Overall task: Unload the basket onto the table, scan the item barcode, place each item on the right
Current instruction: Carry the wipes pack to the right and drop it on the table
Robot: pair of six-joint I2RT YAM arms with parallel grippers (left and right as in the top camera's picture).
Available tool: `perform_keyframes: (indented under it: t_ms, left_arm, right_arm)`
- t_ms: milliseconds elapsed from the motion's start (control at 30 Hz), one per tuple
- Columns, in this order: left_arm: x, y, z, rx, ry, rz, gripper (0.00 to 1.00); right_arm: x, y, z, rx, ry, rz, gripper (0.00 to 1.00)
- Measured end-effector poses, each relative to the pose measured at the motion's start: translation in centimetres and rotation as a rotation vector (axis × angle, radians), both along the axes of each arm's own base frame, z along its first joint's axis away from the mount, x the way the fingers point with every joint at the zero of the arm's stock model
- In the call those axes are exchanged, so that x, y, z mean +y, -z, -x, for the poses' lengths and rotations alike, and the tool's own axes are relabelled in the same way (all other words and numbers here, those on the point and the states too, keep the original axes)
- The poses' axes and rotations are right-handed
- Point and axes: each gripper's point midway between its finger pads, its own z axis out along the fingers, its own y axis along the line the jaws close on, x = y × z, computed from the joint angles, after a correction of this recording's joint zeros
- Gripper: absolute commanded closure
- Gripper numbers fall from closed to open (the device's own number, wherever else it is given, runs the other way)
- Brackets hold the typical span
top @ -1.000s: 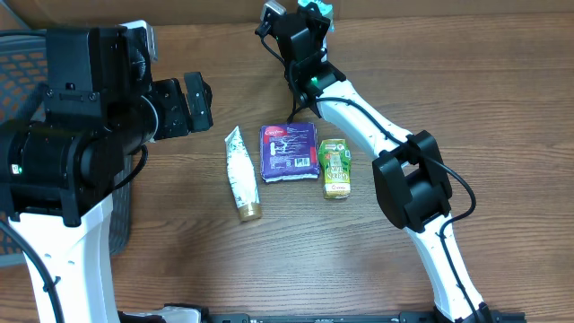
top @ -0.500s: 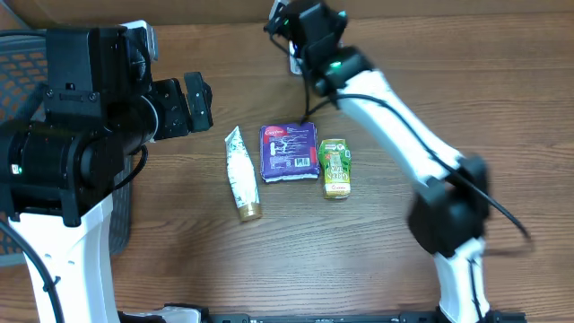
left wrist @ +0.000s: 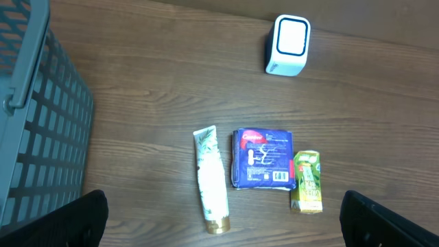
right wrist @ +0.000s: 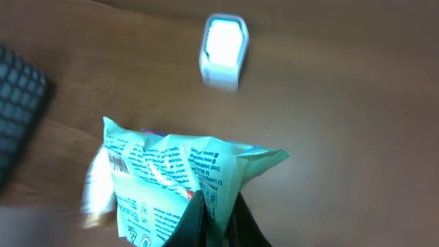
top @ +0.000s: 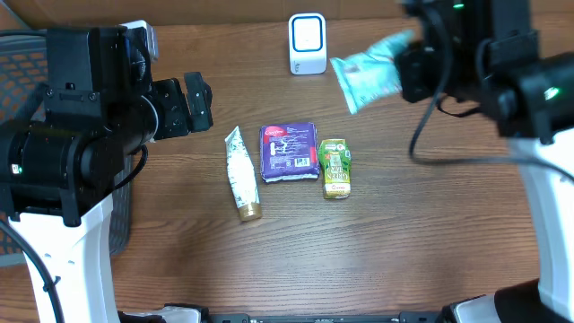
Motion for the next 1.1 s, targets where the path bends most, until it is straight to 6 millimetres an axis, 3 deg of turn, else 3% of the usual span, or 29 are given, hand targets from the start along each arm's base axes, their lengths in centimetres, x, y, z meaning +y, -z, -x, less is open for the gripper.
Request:
perform_keyframes:
  t_ms: [133, 267, 500, 667, 767, 900, 1100]
  left_arm:
    - [0.0, 0.0, 0.0, 0.000, 0.000, 0.000, 0.00]
    - [0.0, 0.0, 0.0, 0.000, 0.000, 0.000, 0.00]
    - [0.0, 0.0, 0.0, 0.000, 0.000, 0.000, 0.01]
    - [0.0, 0.0, 0.0, 0.000, 0.000, 0.000, 0.00]
    - [0.0, 0.0, 0.0, 0.000, 0.000, 0.000, 0.01]
    - [0.0, 0.0, 0.0, 0.000, 0.000, 0.000, 0.00]
    - [0.0, 0.0, 0.0, 0.000, 0.000, 0.000, 0.00]
  right_arm:
    - [-4.4, 4.0, 0.4, 0.239, 0.242, -0.123, 0.96]
    - [-8.6, 7.6, -0.1, 0.352, 0.429, -0.192, 0.96]
    - [-17.6, 15.4, -1.4, 0.424, 0.766, -0.307, 0.96]
    - [-22.9, 21.2, -0.5, 0.444, 0.979, -0.386, 0.96]
    - [-24.8, 24.5, 0.4, 0.455, 1.103, -0.448, 0.96]
    - [-25.4, 27.7, 0.6, 0.436, 1.210, -0.527, 0.96]
    - [-26.2, 31.2, 2.2, 0.438, 1.412, -0.565, 0.96]
